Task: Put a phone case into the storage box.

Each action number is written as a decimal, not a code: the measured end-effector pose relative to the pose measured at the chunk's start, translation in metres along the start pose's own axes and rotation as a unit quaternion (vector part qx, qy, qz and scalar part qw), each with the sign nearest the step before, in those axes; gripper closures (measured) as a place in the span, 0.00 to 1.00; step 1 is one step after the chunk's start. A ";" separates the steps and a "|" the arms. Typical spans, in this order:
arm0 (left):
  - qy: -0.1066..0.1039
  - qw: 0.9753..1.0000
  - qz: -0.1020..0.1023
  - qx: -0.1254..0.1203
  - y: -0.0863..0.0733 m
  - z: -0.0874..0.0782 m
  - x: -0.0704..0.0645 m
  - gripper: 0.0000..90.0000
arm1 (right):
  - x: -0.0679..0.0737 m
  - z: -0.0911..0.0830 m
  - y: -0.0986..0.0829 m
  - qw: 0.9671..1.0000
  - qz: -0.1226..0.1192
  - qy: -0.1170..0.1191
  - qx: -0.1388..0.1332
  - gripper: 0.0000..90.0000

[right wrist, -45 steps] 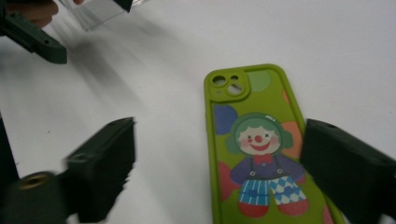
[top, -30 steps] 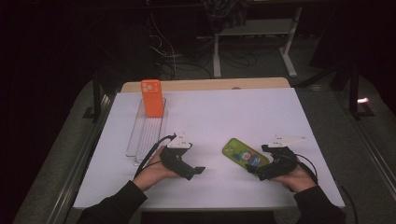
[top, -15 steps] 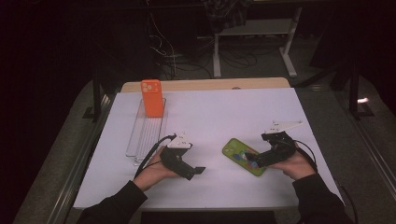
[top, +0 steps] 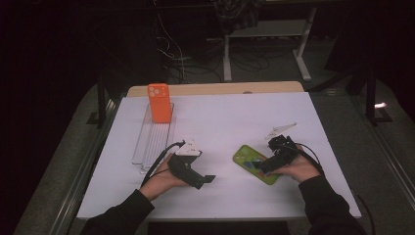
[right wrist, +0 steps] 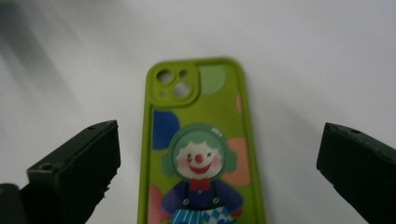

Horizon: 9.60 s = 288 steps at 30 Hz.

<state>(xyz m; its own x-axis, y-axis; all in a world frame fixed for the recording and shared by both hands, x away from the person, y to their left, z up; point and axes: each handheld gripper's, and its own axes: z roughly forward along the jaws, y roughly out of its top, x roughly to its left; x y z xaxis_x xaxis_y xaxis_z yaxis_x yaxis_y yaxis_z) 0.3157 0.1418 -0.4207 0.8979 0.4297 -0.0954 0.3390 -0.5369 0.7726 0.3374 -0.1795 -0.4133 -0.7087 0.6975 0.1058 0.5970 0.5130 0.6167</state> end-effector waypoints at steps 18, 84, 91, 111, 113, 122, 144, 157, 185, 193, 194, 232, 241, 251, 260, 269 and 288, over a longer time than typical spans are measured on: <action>0.000 1.000 0.001 0.000 0.000 0.000 0.000 0.00 | 0.009 0.023 -0.015 0.996 -0.023 -0.002 0.083 0.09; -0.135 0.967 0.193 0.102 0.073 0.000 0.031 0.00 | 0.063 0.021 0.109 0.936 -0.306 0.155 0.077 0.17; -0.133 0.966 0.194 0.107 0.074 0.002 0.031 0.05 | 0.065 0.019 0.110 0.936 -0.307 0.158 0.071 0.17; -0.147 0.968 0.169 0.111 0.068 0.005 0.029 0.17 | 0.058 0.014 0.102 0.942 -0.290 0.156 0.060 0.02; -0.136 0.971 0.159 0.115 0.066 0.006 0.029 0.17 | 0.053 0.010 0.098 0.948 -0.273 0.159 0.046 0.00; -0.071 0.985 0.111 0.114 0.055 0.006 0.022 0.17 | 0.032 -0.005 0.071 0.979 -0.184 0.092 0.005 0.00; 0.019 0.994 0.007 0.107 0.051 0.008 0.023 0.17 | 0.030 0.001 0.015 0.994 0.027 -0.019 -0.108 0.00; 0.013 0.995 0.000 0.102 0.051 0.003 0.026 0.17 | 0.035 0.017 0.003 0.993 0.017 -0.030 -0.113 0.00; 0.006 0.994 -0.002 0.105 0.051 0.007 0.024 0.17 | 0.074 0.026 0.003 0.940 -0.259 -0.191 -0.116 0.00; 0.004 0.993 0.000 0.115 0.050 0.007 0.024 0.17 | 0.088 0.033 0.001 0.902 -0.341 -0.242 -0.106 0.00; 0.003 0.993 0.004 0.119 0.050 0.007 0.025 0.17 | 0.089 0.033 0.001 0.892 -0.356 -0.257 -0.110 0.00; -0.002 0.992 0.024 0.123 0.055 0.012 0.014 0.17 | 0.125 0.049 -0.001 0.730 -0.550 -0.385 -0.127 0.43; -0.004 0.993 0.022 0.118 0.056 0.010 0.015 0.17 | 0.128 0.050 -0.003 0.727 -0.559 -0.381 -0.118 0.66; -0.007 0.993 0.016 0.113 0.056 0.009 0.016 0.17 | 0.131 0.052 -0.004 0.721 -0.573 -0.376 -0.102 0.84; -0.005 0.995 0.035 0.096 0.056 0.005 0.013 0.06 | 0.130 0.051 -0.005 0.726 -0.563 -0.382 -0.101 0.84; -0.011 0.996 0.033 0.077 0.054 -0.007 0.017 0.00 | 0.122 0.046 -0.002 0.745 -0.537 -0.382 -0.100 0.84; -0.001 0.998 0.013 0.065 0.051 -0.007 0.026 0.00 | 0.093 0.027 0.005 0.899 -0.320 -0.260 -0.145 0.84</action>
<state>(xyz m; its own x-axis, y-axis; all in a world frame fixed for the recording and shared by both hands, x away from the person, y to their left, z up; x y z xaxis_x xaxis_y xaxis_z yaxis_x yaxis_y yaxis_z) 0.3549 0.1308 -0.3790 0.9076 0.4127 -0.0774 0.3484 -0.6372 0.6875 0.2846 -0.0985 -0.4210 -0.5558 0.4840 -0.6759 -0.0472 0.7934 0.6069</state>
